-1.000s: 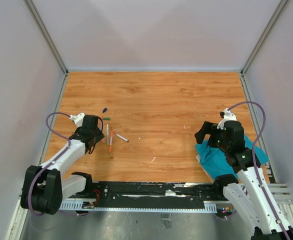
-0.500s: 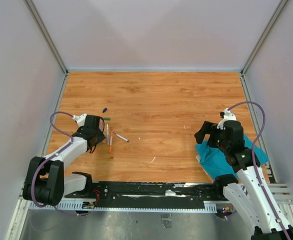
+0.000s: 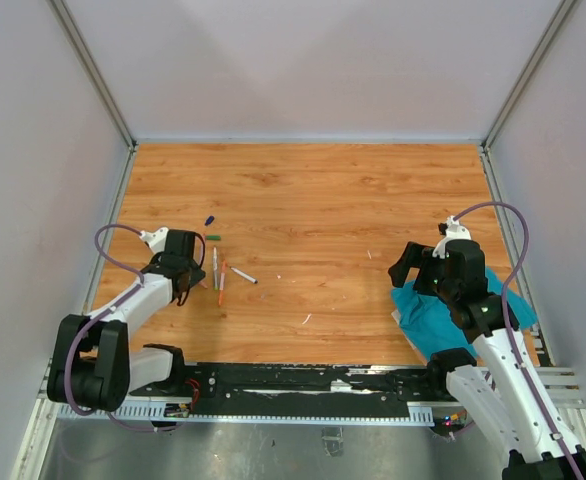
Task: Insert the pens into the pen caps
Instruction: Pick up the pen from the center of the board.
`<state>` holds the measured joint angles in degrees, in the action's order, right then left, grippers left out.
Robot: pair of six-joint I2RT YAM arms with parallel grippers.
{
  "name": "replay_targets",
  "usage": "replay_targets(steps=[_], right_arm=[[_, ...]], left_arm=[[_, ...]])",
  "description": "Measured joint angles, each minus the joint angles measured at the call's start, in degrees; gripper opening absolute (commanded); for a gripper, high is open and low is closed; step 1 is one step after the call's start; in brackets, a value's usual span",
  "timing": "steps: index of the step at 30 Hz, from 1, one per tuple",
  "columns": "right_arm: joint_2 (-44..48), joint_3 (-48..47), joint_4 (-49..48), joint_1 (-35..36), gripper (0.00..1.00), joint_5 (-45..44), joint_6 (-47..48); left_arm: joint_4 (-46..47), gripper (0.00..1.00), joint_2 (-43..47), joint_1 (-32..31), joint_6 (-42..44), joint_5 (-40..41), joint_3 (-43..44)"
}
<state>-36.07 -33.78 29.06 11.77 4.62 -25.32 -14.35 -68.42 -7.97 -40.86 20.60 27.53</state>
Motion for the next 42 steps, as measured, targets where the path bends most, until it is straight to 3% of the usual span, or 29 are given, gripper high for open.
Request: replay_targets(steps=[11, 14, 21, 27, 42], right_arm=[[0.0, 0.0, 0.0, 0.0, 0.97, 0.0, 0.0], [0.1, 0.0, 0.0, 0.0, 0.97, 0.0, 0.0], [0.4, 0.0, 0.1, 0.0, 0.97, 0.0, 0.1], [0.7, 0.0, 0.4, 0.0, 0.97, 0.0, 0.3], [1.4, 0.0, 0.4, 0.0, 0.97, 4.4, 2.8]], left_arm=[[0.4, 0.35, -0.9, 1.9, 0.6, -1.3, 0.1], [0.3, 0.44, -0.7, 2.0, 0.7, -1.4, 0.1], [-3.3, 0.52, 3.2, 2.2, 1.0, -1.2, 1.1], [-4.5, 0.49, 7.7, 2.2, 3.0, -2.1, 5.8], [1.9, 0.37, -11.7, 2.2, 14.1, -7.1, 15.1]])
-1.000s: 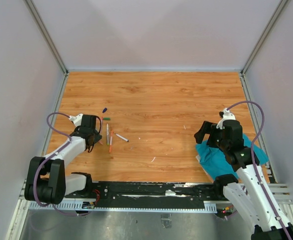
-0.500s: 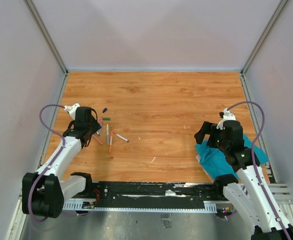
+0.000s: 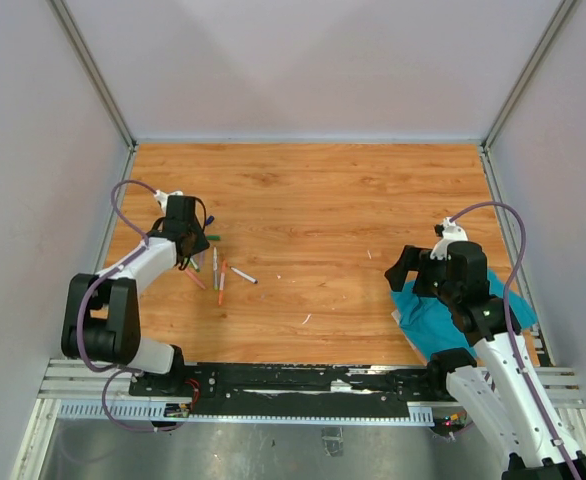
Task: Insert the pens into the pen caps
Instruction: Pick up the pen from the center of the board.
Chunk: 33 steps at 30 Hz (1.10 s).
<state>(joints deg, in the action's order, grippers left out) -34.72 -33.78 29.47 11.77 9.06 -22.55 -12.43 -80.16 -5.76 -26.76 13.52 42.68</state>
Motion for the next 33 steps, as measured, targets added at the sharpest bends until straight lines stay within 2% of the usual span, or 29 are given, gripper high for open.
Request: replay_targets(steps=[17, 33], right_arm=[[-0.4, 0.0, 0.0, 0.0, 0.98, 1.9, 0.4], [-0.4, 0.0, 0.0, 0.0, 0.98, 1.9, 0.8]], left_arm=[[1.7, 0.30, -10.3, 0.0, 3.9, 0.1, 2.9], [2.2, 0.09, -11.1, 0.0, 4.0, -0.1, 3.4]])
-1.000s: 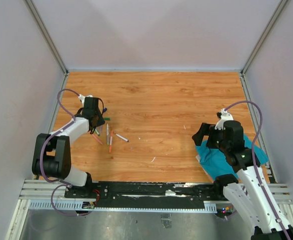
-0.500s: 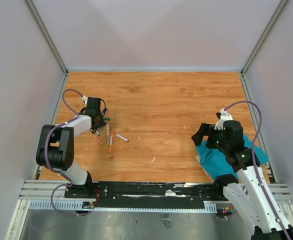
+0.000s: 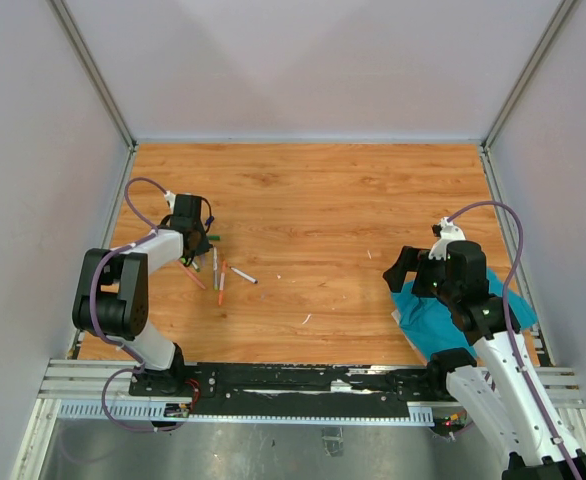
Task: Insert the pens into the pen caps
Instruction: Pick up the pen from the center of the board, then adjust the pen.
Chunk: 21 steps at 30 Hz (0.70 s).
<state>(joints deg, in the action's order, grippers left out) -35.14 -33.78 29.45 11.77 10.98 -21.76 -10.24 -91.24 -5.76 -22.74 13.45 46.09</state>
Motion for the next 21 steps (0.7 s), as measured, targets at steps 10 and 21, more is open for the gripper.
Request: replay_targets(steps=[10, 21], right_arm=[[0.6, 0.0, 0.0, 0.0, 0.98, -0.1, 0.2], [2.7, 0.0, 0.0, 0.0, 0.99, -1.5, -0.7]], left_arm=[[-0.8, 0.00, 3.9, -5.4, -0.6, 0.5, 0.0], [-2.7, 0.00, 22.1, -12.7, -1.7, -0.1, -1.2]])
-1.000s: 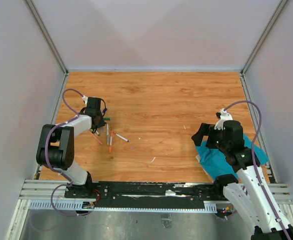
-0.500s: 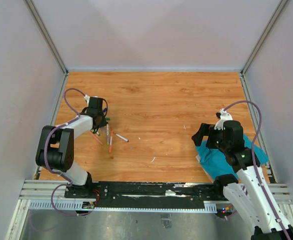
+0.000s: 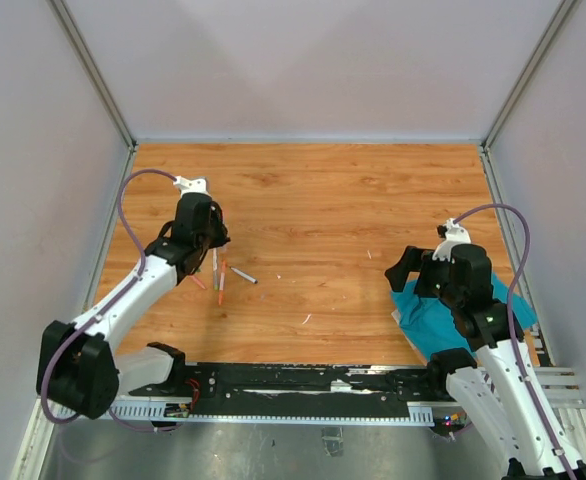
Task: Insert the pens into the pen caps
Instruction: Adjust the pen.
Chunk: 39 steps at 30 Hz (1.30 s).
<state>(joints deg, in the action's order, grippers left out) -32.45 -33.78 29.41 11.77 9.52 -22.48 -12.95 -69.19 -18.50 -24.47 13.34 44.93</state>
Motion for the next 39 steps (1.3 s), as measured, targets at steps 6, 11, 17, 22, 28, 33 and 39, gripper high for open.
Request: replay_targets(steps=[6, 11, 17, 22, 28, 33, 39], right_arm=[[0.2, 0.5, -2.5, 0.0, 0.97, 4.9, 0.0], [0.1, 2.0, -6.5, 0.0, 0.92, 11.5, -2.2], [-1.7, 5.5, -14.4, 4.8, 0.88, 15.3, -8.9], [-4.1, 7.6, -22.2, 19.3, 0.85, 11.3, -14.6], [-7.6, 10.4, -35.4, 31.5, 0.75, 5.4, -19.4], [-10.9, 10.8, -46.4, 37.1, 0.63, 0.5, -19.8], [-16.9, 11.0, -58.7, 38.9, 0.57, -2.6, -19.9]], left_arm=[[0.9, 0.00, 9.0, -6.0, -0.5, -3.7, -1.6], [2.3, 0.00, 12.6, -10.3, -2.1, -7.3, -2.9], [6.6, 0.01, 14.2, -14.9, -5.9, -10.6, -4.0], [11.0, 0.00, 14.3, -19.4, -8.7, -12.0, -4.8], [18.6, 0.00, 15.4, -23.6, -12.0, -13.2, -9.2], [23.0, 0.00, 15.7, -25.8, -15.0, -13.7, -10.8], [28.0, 0.00, 16.2, -26.3, -18.1, -14.4, -11.6]])
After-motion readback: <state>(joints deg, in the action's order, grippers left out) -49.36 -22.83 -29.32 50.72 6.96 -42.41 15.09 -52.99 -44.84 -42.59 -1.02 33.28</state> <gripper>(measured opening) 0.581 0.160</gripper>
